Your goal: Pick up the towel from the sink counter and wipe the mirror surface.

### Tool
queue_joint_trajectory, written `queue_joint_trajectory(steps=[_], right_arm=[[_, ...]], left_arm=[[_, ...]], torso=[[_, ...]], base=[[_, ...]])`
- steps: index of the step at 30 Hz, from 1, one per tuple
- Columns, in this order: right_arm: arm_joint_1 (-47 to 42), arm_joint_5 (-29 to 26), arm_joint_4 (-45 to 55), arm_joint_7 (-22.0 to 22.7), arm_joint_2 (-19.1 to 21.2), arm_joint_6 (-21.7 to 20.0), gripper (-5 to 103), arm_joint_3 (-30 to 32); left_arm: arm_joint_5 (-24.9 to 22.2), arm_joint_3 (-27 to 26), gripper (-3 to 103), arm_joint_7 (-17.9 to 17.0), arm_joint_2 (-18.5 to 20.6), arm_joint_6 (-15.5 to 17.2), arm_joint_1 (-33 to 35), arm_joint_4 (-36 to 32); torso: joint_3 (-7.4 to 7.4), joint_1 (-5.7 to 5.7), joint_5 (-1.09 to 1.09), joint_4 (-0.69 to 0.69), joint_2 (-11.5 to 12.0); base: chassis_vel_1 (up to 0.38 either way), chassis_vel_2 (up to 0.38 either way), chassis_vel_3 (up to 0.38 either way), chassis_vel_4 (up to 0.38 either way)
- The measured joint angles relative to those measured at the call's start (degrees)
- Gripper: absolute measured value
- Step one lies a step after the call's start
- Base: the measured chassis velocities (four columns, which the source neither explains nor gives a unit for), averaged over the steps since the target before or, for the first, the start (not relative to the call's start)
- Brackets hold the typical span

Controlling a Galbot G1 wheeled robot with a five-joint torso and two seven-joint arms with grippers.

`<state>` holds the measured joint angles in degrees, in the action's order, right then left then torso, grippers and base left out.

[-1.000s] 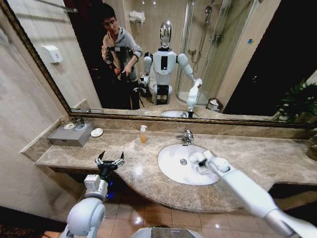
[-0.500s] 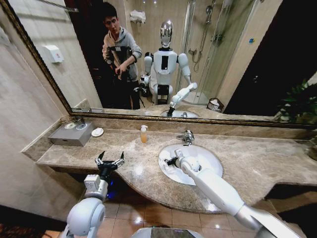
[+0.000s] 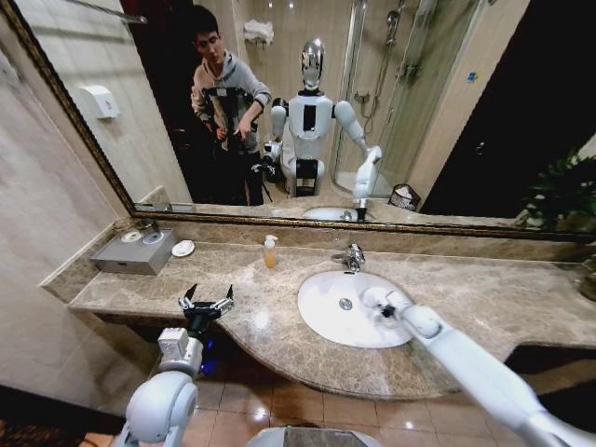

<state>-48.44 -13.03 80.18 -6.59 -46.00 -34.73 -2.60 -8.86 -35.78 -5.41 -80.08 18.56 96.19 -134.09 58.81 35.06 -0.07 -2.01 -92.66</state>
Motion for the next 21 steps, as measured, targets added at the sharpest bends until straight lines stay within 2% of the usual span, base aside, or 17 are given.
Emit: queue_joint_trajectory(steps=[2, 3, 6, 7, 10, 11, 12, 15, 17, 18, 19, 21], right_arm=[[1.3, -2.8, -0.1, 0.5, -4.2, -0.9, 19, -2.1], [1.3, -2.8, -0.1, 0.5, -4.2, -0.9, 19, -2.1], [5.1, -9.9, -0.5, 2.6, -11.6, -2.4, 19, -6.7], [5.1, -9.9, -0.5, 2.6, -11.6, -2.4, 19, -6.7], [8.7, -17.7, -1.1, 5.4, -18.5, -2.0, 19, -9.9], [8.7, -17.7, -1.1, 5.4, -18.5, -2.0, 19, -9.9], [9.5, -20.4, -1.0, 7.2, -20.0, -2.6, 19, -10.1], [9.3, -22.1, -0.3, 7.9, -19.8, -2.6, 19, -9.5], [7.3, -21.6, 0.7, 7.9, -17.2, -2.4, 19, -7.4], [7.3, -21.6, 0.7, 7.9, -17.2, -2.4, 19, -7.4], [6.3, -20.1, 0.7, 7.8, -15.7, -2.4, 19, -6.2], [2.8, -11.6, 0.3, 5.9, -10.4, 0.0, 19, -2.1]], left_arm=[[0.0, 0.0, 100, 0.0, 0.0, 0.0, 0.0, 0.0], [0.0, 0.0, 100, 0.0, 0.0, 0.0, 0.0, 0.0], [0.0, 0.0, 100, 0.0, 0.0, 0.0, 0.0, 0.0], [0.0, 0.0, 100, 0.0, 0.0, 0.0, 0.0, 0.0], [0.0, 0.0, 100, 0.0, 0.0, 0.0, 0.0, 0.0], [0.0, 0.0, 100, 0.0, 0.0, 0.0, 0.0, 0.0], [0.0, 0.0, 100, 0.0, 0.0, 0.0, 0.0, 0.0], [0.0, 0.0, 100, 0.0, 0.0, 0.0, 0.0, 0.0], [0.0, 0.0, 100, 0.0, 0.0, 0.0, 0.0, 0.0], [0.0, 0.0, 100, 0.0, 0.0, 0.0, 0.0, 0.0], [0.0, 0.0, 100, 0.0, 0.0, 0.0, 0.0, 0.0], [0.0, 0.0, 100, 0.0, 0.0, 0.0, 0.0, 0.0]], torso=[[0.02, 0.0, 0.13, -0.02, 0.0], [0.02, 0.0, 0.13, -0.02, 0.0], [0.02, 0.01, 0.08, -0.08, 0.0], [0.02, 0.01, 0.08, -0.08, 0.0], [0.02, 0.01, 0.03, -0.09, 0.0], [0.02, 0.01, 0.03, -0.09, 0.0], [0.01, 0.01, 0.0, -0.05, 0.0], [0.02, 0.02, 0.08, -0.07, 0.0], [0.01, 0.01, 0.09, -0.1, 0.0], [0.01, 0.01, 0.09, -0.1, 0.0], [0.02, 0.01, 0.1, -0.09, 0.0], [0.02, 0.02, 0.09, -0.04, 0.0]], base=[[0.0, 0.0, 0.0, 0.0], [0.0, 0.0, 0.0, 0.0], [0.0, 0.0, 0.0, 0.0], [0.0, 0.0, 0.0, 0.0], [0.0, 0.0, 0.0, 0.0], [0.0, 0.0, 0.0, 0.0], [0.0, 0.0, 0.0, 0.0], [0.0, 0.0, 0.0, 0.0], [0.0, 0.0, 0.0, 0.0], [0.0, 0.0, 0.0, 0.0], [0.0, 0.0, 0.0, 0.0], [0.0, 0.0, 0.0, 0.0]])
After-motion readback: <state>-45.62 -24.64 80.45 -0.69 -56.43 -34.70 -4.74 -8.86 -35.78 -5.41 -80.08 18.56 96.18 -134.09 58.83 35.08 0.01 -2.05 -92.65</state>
